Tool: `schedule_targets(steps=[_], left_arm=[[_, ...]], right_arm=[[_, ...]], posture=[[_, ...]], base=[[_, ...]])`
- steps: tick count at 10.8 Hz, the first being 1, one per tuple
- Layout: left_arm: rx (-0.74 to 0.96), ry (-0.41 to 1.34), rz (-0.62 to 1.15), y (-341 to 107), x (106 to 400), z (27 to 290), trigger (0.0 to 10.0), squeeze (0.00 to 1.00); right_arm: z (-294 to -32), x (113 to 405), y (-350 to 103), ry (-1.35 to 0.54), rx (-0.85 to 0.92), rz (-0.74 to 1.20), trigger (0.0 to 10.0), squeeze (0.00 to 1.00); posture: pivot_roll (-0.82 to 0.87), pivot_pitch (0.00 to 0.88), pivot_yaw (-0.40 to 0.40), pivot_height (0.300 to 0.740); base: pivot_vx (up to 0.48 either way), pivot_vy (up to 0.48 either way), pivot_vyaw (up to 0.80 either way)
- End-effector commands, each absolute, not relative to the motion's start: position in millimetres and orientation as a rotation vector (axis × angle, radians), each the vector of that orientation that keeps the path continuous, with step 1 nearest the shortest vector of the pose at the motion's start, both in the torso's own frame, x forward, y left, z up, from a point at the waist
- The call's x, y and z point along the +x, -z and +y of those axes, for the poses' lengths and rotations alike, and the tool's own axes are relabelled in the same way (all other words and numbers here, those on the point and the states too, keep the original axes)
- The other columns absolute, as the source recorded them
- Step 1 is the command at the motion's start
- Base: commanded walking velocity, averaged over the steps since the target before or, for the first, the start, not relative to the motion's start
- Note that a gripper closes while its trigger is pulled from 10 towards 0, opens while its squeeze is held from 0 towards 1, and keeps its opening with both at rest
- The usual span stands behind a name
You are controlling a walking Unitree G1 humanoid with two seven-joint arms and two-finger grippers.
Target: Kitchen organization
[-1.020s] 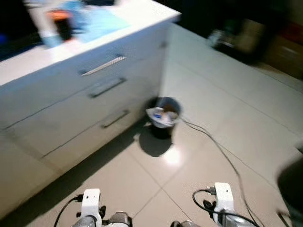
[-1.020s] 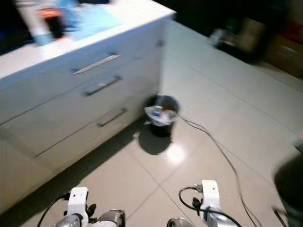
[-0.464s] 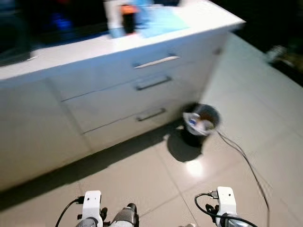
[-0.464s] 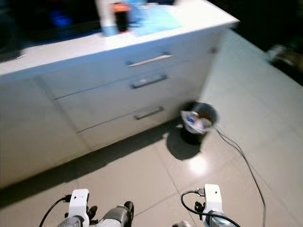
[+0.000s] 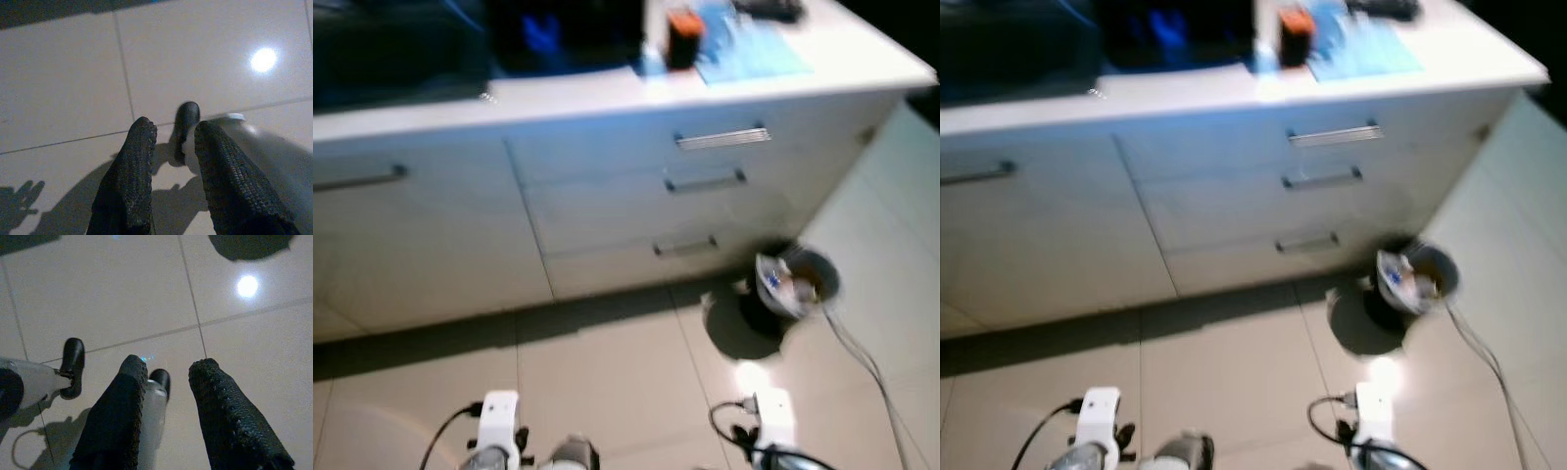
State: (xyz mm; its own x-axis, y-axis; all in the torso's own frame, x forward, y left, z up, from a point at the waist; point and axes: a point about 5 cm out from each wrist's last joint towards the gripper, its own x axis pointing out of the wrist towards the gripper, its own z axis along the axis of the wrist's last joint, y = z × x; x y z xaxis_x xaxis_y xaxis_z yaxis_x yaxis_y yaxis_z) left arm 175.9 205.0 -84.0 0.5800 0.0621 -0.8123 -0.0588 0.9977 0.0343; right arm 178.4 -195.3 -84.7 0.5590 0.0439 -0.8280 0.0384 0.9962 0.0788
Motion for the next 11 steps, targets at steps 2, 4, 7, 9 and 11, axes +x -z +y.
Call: schedule_targets(steps=[2, 4, 7, 9, 11], left_arm=[[0.0, -0.073, 0.999, 91.2, 160.9, 203.3, 10.0, 0.0], [-0.006, -0.075, 1.004, 92.1, 159.1, 202.1, 10.0, 0.0], [-0.014, -0.077, 0.994, 92.0, 159.9, 199.6, 10.0, 0.0], [-0.018, -0.073, 0.988, 91.9, 161.0, 197.0, 10.0, 0.0], [0.005, -0.07, 0.961, 89.7, 165.9, 195.6, 10.0, 0.0]], right_arm=[[-201.3, 171.8, 86.9, 0.013, 0.084, 1.001, 10.0, 0.0], [-201.9, 171.8, 86.8, 0.009, 0.08, 1.002, 10.0, 0.0], [-200.1, 174.6, 85.9, 0.003, 0.097, 0.996, 10.0, 0.0], [-199.6, 175.7, 85.4, 0.0, 0.097, 0.994, 10.0, 0.0], [-198.4, 179.8, 83.5, 0.0, 0.108, 0.973, 10.0, 0.0]], posture=[[0.05, 0.151, -0.017, 0.723], [0.05, 0.153, -0.024, 0.723], [0.06, 0.152, -0.029, 0.723], [0.06, 0.151, -0.031, 0.723], [0.06, 0.148, -0.029, 0.723]], base=[[0.0, 0.0, 0.8], [0.0, 0.0, 0.8], [0.0, 0.0, 0.16], [0.0, 0.0, 0.0], [0.0, 0.0, 0.0]])
